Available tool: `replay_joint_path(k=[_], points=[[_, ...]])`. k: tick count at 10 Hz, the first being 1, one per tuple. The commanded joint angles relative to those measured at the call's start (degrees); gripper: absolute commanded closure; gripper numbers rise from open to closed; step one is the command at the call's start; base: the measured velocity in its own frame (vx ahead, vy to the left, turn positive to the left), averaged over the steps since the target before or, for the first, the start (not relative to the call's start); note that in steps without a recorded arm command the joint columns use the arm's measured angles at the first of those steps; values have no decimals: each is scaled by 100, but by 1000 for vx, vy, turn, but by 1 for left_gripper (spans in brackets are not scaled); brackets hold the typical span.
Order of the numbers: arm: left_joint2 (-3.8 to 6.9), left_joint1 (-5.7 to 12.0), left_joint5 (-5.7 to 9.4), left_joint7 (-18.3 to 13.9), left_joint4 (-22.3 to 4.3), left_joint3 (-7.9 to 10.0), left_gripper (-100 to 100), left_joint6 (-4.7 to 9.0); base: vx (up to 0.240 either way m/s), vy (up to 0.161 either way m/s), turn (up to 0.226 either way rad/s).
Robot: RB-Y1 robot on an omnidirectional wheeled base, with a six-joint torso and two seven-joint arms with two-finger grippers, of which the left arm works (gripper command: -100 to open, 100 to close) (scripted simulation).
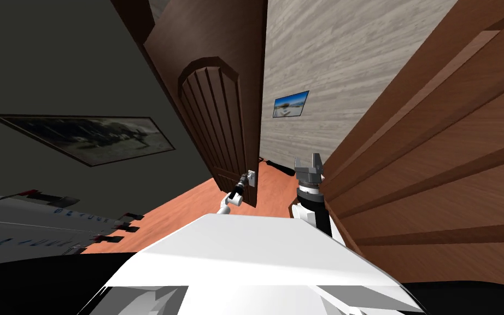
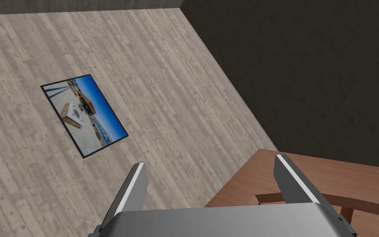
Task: Push the door open
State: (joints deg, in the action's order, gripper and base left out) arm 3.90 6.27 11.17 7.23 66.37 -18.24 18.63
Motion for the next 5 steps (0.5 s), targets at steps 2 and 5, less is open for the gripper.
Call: replay_joint_path(k=[2,5], points=[[52,-17,78,53,74,-101,-100,-9,103,-2,94],[53,-49,98,35,161,-196,-100,-55,-220,59,-17]])
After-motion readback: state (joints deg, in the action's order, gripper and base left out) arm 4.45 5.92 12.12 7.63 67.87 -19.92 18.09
